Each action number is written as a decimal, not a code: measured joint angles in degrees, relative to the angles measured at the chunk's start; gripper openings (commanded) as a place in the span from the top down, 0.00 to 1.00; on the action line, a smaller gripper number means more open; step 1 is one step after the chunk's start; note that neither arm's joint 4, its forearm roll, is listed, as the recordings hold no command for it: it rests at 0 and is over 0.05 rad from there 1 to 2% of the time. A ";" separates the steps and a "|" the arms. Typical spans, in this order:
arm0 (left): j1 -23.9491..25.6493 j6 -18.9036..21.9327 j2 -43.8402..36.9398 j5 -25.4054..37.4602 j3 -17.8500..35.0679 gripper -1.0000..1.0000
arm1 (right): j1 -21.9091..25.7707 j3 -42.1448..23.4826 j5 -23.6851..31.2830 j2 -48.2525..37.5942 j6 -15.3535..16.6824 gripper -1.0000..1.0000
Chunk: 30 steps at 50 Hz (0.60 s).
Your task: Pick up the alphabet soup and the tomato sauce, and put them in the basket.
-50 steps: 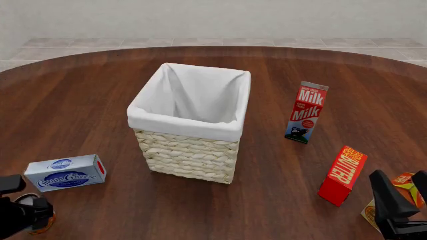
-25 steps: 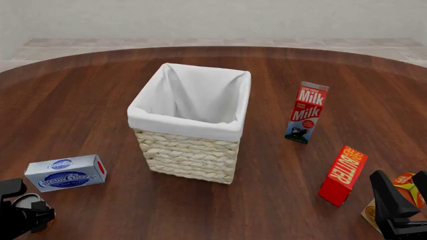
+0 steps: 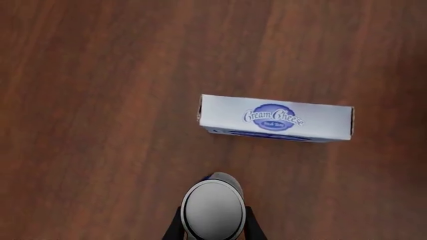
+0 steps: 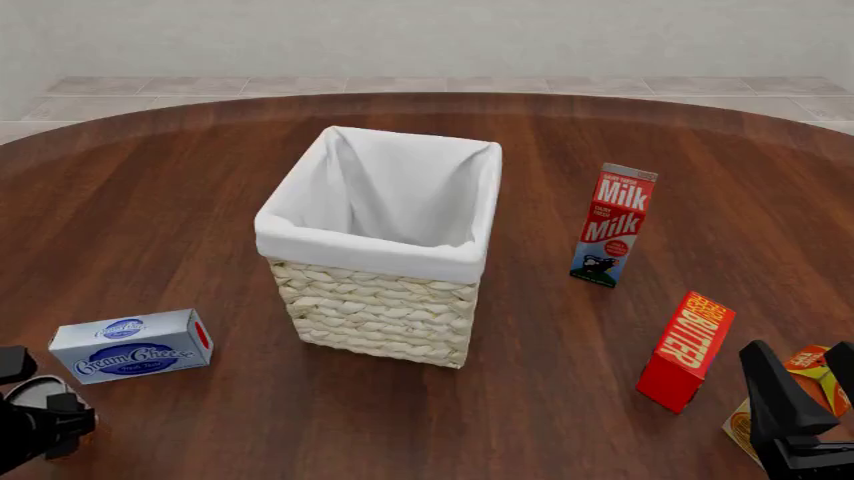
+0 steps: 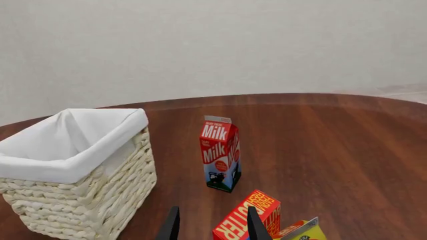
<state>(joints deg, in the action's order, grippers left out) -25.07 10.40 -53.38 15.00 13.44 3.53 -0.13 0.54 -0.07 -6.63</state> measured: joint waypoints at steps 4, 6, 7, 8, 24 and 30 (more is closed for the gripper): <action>0.03 -0.03 1.79 1.94 0.55 1.00 | 0.05 0.00 -0.03 0.00 0.15 0.00; 0.01 -0.05 2.70 2.94 0.83 1.00 | 0.08 0.00 -0.05 0.01 0.22 0.00; -0.01 -0.06 3.16 3.45 0.98 1.00 | 0.10 0.01 -0.06 0.01 0.26 0.00; -0.03 -0.06 3.60 3.95 1.14 1.00 | 0.12 0.01 -0.06 0.01 0.30 0.00; -0.24 -0.56 9.75 11.27 4.35 1.00 | 0.57 0.00 -0.15 0.04 0.97 0.00; -0.19 -0.16 11.56 13.73 5.94 1.00 | 0.68 0.00 -0.16 0.04 1.11 0.00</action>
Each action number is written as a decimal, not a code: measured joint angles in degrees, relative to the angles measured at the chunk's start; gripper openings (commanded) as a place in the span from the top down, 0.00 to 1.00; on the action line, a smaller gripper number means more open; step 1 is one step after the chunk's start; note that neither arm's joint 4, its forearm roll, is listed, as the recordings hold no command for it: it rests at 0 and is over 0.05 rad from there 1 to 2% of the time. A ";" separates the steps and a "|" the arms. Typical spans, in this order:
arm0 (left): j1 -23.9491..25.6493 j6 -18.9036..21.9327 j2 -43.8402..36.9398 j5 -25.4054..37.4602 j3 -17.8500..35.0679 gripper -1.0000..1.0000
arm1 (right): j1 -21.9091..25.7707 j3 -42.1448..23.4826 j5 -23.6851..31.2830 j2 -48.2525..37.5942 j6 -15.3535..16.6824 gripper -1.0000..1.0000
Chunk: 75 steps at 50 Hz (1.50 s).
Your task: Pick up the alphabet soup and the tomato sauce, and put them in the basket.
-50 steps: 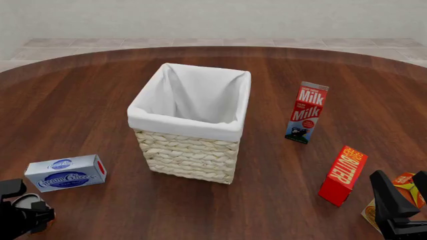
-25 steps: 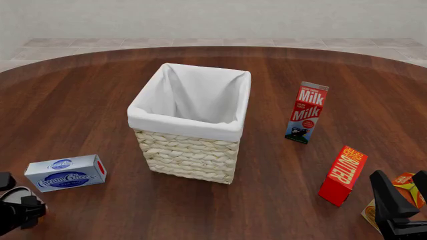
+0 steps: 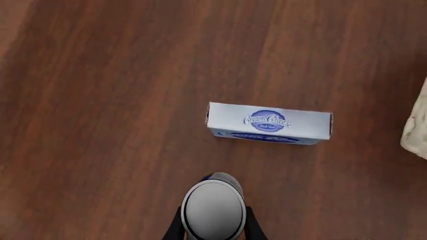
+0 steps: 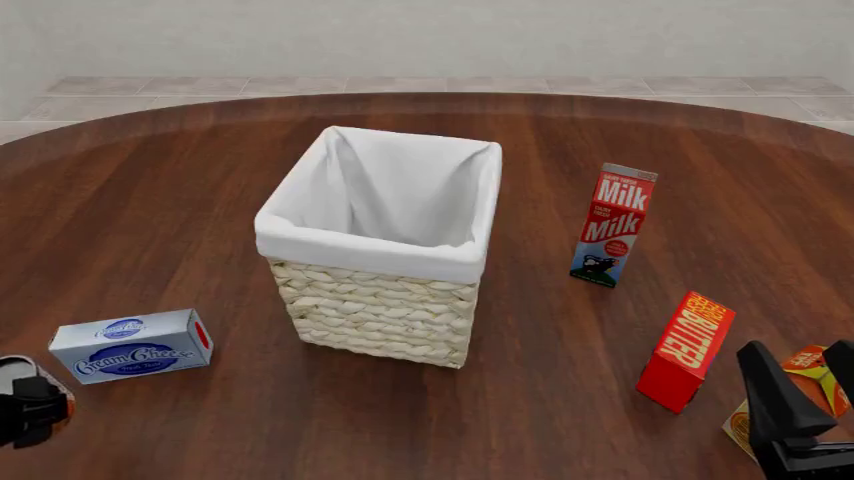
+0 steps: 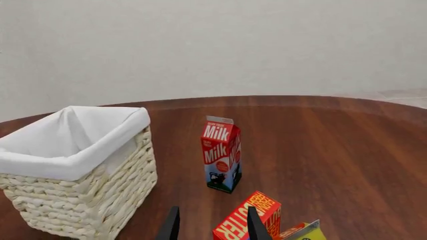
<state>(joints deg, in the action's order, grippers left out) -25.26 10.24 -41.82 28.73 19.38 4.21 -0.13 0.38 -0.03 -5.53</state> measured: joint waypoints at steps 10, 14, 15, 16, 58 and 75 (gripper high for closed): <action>-0.03 0.61 1.80 3.53 3.30 1.00 | 0.04 -0.01 0.00 -0.01 0.06 0.00; 0.01 0.81 2.31 4.94 5.01 1.00 | 0.05 -0.01 -0.01 -0.01 0.06 0.00; 0.06 0.84 2.44 5.31 5.44 1.00 | 0.05 -0.01 -0.01 -0.01 0.05 0.00; 0.12 0.87 2.57 5.64 5.83 1.00 | 0.05 -0.01 -0.02 -0.01 0.05 0.00; 11.58 1.03 0.85 11.72 21.26 1.00 | -0.24 -0.02 -0.06 -0.06 -0.42 0.00; 18.08 1.77 -3.82 9.70 26.22 1.00 | -0.51 0.04 0.01 -0.04 -0.43 0.00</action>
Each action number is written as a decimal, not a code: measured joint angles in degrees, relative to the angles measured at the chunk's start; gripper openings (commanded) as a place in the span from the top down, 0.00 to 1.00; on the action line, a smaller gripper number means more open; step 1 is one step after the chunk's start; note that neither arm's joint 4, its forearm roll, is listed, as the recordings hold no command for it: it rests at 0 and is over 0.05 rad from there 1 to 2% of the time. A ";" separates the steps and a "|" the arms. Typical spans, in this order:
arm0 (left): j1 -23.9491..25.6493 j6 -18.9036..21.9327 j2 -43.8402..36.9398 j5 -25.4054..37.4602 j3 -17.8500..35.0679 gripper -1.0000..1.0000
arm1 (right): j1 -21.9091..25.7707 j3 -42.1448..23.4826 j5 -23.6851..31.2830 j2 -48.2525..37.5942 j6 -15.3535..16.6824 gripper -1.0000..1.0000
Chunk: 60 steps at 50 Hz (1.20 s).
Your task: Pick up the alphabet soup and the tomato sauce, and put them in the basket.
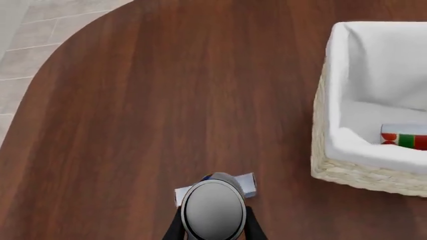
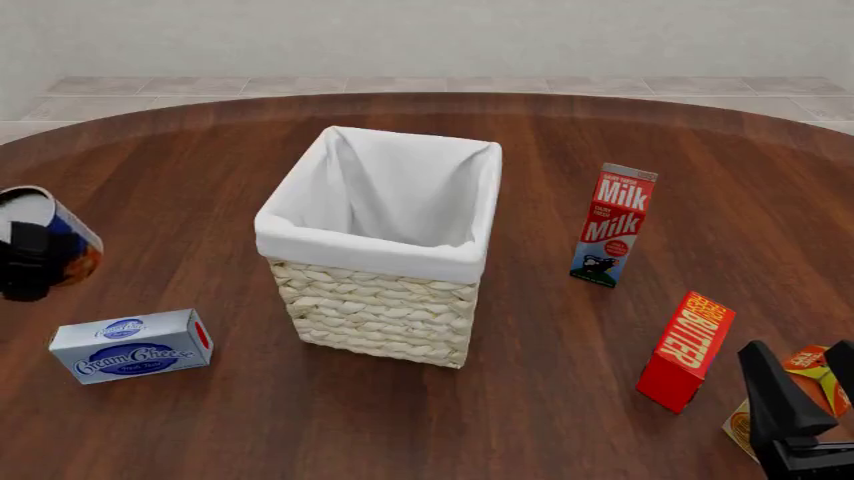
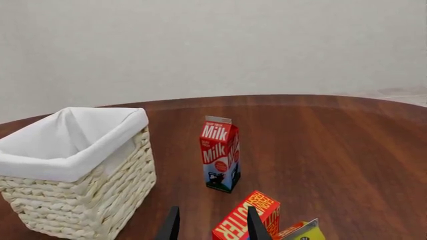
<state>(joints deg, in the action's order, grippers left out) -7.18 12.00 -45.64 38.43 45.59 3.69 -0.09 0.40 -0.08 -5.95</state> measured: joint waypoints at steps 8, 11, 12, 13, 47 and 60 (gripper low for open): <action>1.95 1.21 -2.01 -0.55 2.86 1.00 | -0.05 0.01 -0.01 0.01 0.06 0.00; 2.48 1.65 -2.68 -0.75 3.93 1.00 | -0.08 0.02 -0.02 0.01 0.09 0.00; 2.64 1.78 -2.90 -0.82 4.30 1.00 | -0.08 0.02 -0.03 0.01 0.11 0.00; 2.78 1.90 -3.10 -0.88 4.64 1.00 | -0.09 0.02 -0.03 0.01 0.13 0.00; 10.30 4.76 -10.75 -3.63 16.16 1.00 | 0.19 -0.04 -0.02 -0.02 1.10 0.00; 14.44 5.32 -14.86 -5.34 19.68 1.00 | 0.07 -0.08 -0.08 -0.02 1.37 0.00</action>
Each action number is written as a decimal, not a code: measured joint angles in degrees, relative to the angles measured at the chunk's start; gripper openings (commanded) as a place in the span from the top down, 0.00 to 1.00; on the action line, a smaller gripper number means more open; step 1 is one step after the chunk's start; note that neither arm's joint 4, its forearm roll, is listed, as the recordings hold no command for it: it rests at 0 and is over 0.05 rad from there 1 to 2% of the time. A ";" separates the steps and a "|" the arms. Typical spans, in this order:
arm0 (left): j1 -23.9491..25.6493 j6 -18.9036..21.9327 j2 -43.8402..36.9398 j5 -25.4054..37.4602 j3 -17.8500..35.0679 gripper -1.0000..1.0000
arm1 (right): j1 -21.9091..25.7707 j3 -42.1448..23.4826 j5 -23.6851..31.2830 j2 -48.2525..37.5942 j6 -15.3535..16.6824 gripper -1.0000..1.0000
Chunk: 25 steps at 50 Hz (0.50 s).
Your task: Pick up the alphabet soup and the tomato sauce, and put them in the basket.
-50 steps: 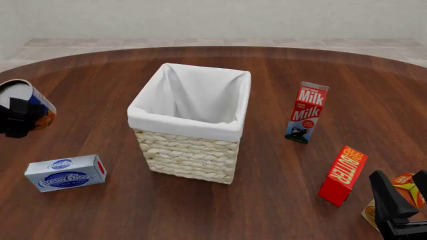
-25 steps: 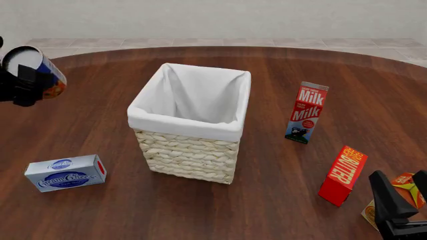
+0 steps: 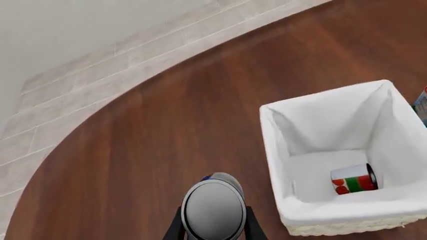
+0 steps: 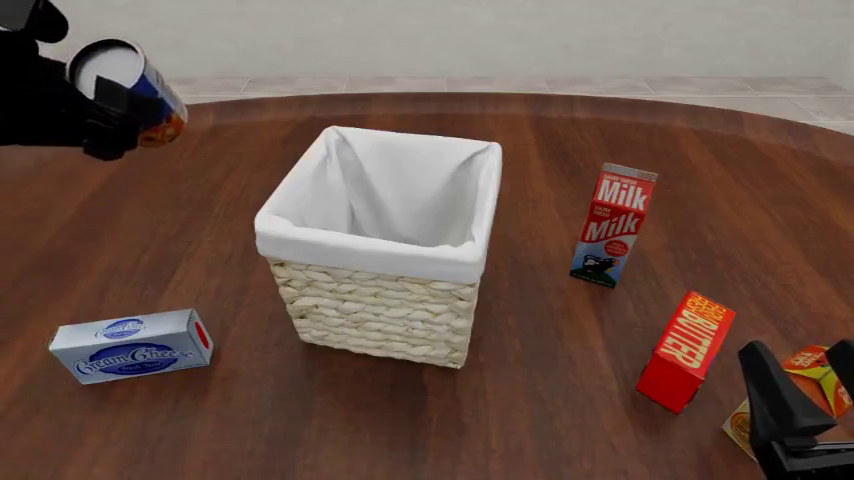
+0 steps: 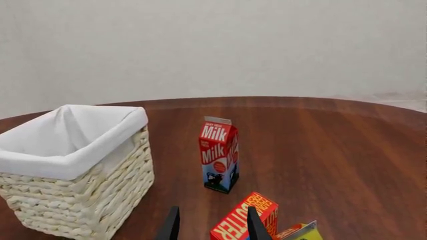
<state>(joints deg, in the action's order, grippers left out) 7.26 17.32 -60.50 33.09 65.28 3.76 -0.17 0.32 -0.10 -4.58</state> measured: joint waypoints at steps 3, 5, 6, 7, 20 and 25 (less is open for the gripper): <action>0.97 -0.01 -0.99 -0.51 0.57 1.00 | -0.04 -0.01 -0.02 0.00 0.01 0.00; 1.63 -0.05 -1.63 -0.89 0.90 1.00 | -0.07 -0.01 -0.04 0.00 0.01 0.00; 1.99 -0.10 -1.95 -1.08 1.05 1.00 | -0.09 0.00 -0.05 0.00 0.01 0.00; 2.35 -0.12 -2.26 -1.28 1.18 1.00 | -0.10 0.00 -0.06 0.01 0.00 0.00; 6.87 -0.56 -6.39 -3.74 2.81 1.00 | -0.32 0.02 -0.23 0.04 -0.29 0.00; 8.44 -0.63 -7.98 -4.43 3.68 1.00 | -0.36 0.02 -0.31 0.05 -0.41 0.00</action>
<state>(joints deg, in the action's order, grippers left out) 15.70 16.69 -68.48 28.66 68.95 3.41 -0.15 0.01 -0.05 -4.99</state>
